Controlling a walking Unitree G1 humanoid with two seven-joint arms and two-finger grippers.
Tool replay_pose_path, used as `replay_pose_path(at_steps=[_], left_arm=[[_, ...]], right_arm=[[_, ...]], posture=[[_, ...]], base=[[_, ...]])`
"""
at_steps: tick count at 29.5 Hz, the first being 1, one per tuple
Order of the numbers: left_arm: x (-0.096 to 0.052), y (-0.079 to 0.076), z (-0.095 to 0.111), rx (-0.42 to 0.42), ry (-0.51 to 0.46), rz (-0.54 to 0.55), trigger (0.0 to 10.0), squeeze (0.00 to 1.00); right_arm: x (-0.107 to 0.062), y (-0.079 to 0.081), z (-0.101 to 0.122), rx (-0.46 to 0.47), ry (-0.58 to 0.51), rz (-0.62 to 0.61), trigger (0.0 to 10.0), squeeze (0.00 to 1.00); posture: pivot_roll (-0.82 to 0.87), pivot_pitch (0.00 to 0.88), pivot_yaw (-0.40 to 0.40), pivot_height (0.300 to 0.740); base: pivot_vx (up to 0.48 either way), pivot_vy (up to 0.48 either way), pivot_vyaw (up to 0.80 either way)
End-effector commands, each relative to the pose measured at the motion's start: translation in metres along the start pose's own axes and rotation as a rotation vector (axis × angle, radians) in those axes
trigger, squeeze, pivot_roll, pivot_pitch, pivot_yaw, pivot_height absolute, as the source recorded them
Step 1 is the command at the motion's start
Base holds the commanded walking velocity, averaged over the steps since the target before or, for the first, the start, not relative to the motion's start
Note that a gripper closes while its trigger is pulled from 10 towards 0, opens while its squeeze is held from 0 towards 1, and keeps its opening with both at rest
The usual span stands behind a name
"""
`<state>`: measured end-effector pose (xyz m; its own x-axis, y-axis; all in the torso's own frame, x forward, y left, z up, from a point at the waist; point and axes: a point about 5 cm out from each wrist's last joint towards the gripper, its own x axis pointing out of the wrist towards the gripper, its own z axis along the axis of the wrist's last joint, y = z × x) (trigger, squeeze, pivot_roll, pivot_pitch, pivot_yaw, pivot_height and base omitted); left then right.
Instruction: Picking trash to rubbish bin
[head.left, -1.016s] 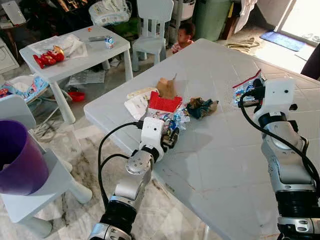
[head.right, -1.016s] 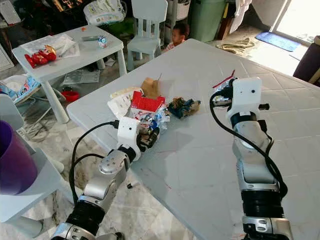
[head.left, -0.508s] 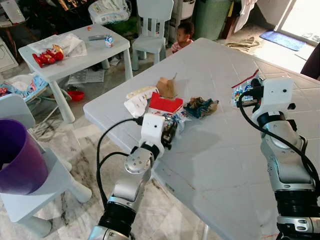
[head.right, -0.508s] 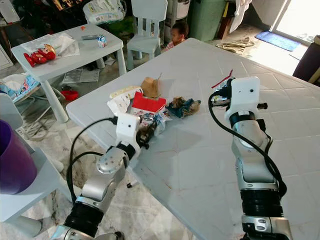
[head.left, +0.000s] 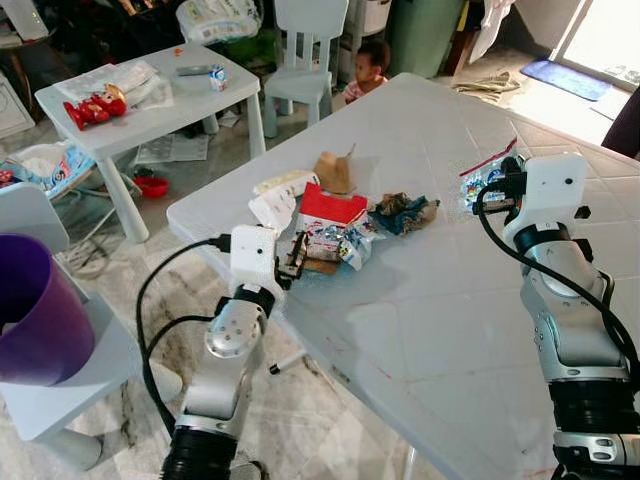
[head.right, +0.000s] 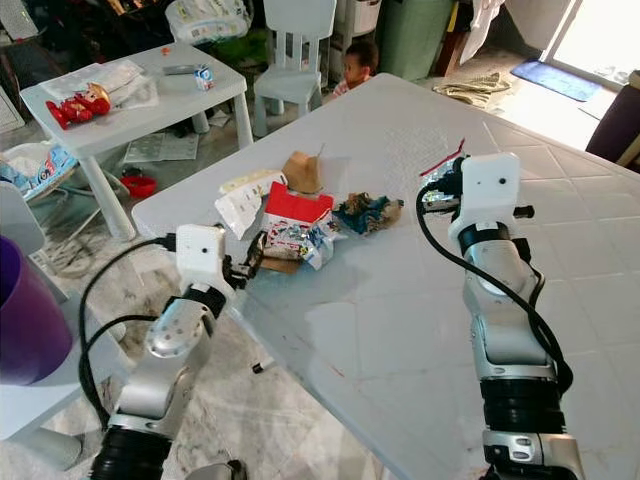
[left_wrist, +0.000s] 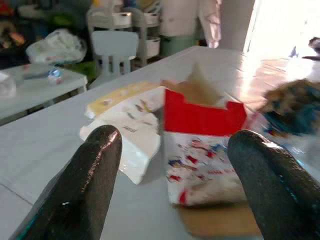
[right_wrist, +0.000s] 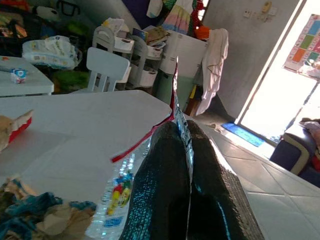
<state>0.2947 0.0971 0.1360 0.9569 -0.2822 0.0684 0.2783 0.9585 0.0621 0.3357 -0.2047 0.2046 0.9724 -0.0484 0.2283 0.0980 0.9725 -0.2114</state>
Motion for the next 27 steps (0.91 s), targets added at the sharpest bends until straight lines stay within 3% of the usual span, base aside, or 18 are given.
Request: replay_pose_path(at_steps=[1,8,11,13,18,22,27], left_arm=[[-0.006,-0.008,-0.002,0.040,0.012,-0.058,10.0,1.00],[-0.018,-0.014,-0.003,0.144,0.011,-0.180,10.0,1.00],[-0.022,-0.013,-0.013,0.175,0.066,-0.185,10.0,1.00],[-0.023,-0.011,-0.018,0.200,0.090,-0.197,10.0,0.00],[-0.022,-0.005,-0.029,0.268,0.148,-0.259,10.0,0.00],[-0.018,0.008,-0.035,0.305,0.171,-0.246,10.0,0.00],[-0.010,0.011,-0.040,0.338,0.184,-0.253,10.0,0.00]], right_arm=[[0.002,-0.003,0.004,-0.005,-0.009,-0.003,0.0,0.00],[0.002,-0.001,0.003,-0.002,-0.007,0.004,0.0,0.00],[0.004,-0.001,0.004,-0.003,-0.009,0.006,0.0,0.00],[0.005,-0.001,0.005,-0.003,-0.012,0.006,0.0,0.00],[0.004,-0.002,0.004,-0.005,-0.011,0.005,0.0,0.00],[0.003,-0.003,0.004,-0.008,-0.009,0.002,0.0,0.00],[0.002,-0.003,0.004,-0.007,-0.009,0.004,0.0,0.00]], posture=[[0.01,0.097,-0.102,0.740],[0.02,0.096,-0.108,0.740],[0.02,0.093,-0.109,0.740],[0.01,0.092,-0.109,0.740],[0.01,0.092,-0.109,0.740],[0.00,0.096,-0.106,0.740],[0.00,0.094,-0.105,0.740]], base=[[0.000,0.000,0.00],[0.000,0.000,0.00],[0.000,0.000,0.00],[0.000,0.000,0.00],[0.000,0.000,0.00],[0.000,0.000,0.00],[0.000,0.000,0.00]])
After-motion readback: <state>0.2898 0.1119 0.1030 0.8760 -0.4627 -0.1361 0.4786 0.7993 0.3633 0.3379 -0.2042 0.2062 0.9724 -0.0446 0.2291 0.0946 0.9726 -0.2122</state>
